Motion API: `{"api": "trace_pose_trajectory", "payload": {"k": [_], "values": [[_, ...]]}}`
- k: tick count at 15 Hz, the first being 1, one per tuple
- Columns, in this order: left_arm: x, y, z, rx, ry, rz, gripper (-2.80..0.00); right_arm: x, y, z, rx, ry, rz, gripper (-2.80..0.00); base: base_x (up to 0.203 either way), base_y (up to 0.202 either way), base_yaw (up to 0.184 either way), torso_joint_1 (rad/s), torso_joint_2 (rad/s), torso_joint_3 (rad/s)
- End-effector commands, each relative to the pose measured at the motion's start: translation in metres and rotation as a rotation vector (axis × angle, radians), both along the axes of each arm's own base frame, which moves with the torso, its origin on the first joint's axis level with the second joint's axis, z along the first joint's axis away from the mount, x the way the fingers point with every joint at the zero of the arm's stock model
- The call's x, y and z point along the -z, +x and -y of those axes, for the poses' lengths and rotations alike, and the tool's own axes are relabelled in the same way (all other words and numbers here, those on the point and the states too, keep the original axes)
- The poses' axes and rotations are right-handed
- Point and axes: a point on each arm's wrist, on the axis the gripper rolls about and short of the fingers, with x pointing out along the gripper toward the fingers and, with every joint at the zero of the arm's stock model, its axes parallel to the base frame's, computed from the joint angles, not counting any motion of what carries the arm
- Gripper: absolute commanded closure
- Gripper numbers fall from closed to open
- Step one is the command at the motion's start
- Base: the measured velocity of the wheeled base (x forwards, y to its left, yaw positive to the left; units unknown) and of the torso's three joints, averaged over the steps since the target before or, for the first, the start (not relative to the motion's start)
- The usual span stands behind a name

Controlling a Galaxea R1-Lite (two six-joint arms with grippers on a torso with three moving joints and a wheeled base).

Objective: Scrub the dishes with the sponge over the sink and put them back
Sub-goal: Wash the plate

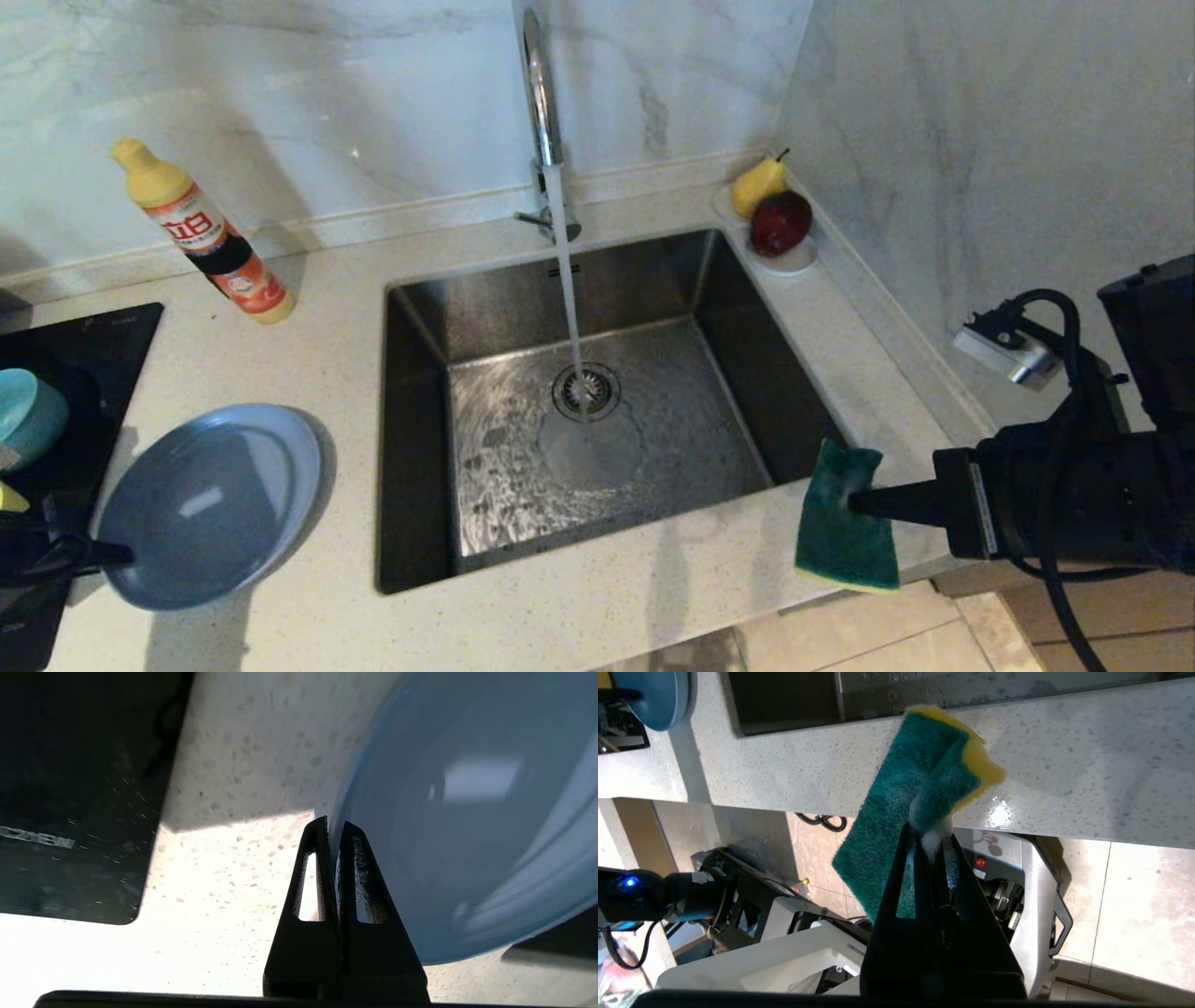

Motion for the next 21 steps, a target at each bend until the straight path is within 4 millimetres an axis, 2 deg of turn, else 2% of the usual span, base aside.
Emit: {"api": "trace_pose_trajectory", "payload": {"k": [1,6,10,16,18,21], "values": [[-0.017,-0.003,0.002,-0.012,0.030,0.051,0.00,0.002,0.002,-0.001,0.000,-0.001,-0.006,0.00,0.000,0.000,0.000,0.000,0.00,0.000],[-0.076,-0.009,0.019,-0.092,-0.051,0.254,0.00,0.008,0.006,-0.004,0.000,0.010,0.009,0.00,0.000,0.000,0.000,0.000,0.00,0.000],[-0.095,0.012,0.062,0.022,-0.046,0.280,0.00,0.005,0.007,-0.005,0.000,0.017,0.020,0.00,0.000,0.000,0.000,0.000,0.00,0.000],[-0.108,0.075,0.152,0.120,0.004,0.252,0.00,-0.014,-0.003,0.002,-0.001,0.062,0.092,0.00,0.000,0.000,0.000,0.000,0.00,0.000],[-0.104,0.093,0.182,0.145,-0.001,0.232,0.00,-0.018,-0.008,0.005,0.000,0.074,0.111,0.00,0.000,0.000,0.000,0.000,0.00,0.000],[-0.085,0.120,0.222,0.137,0.014,0.219,0.00,-0.024,-0.013,0.008,0.000,0.086,0.130,0.00,0.000,0.000,0.000,0.000,0.00,0.000]]}}
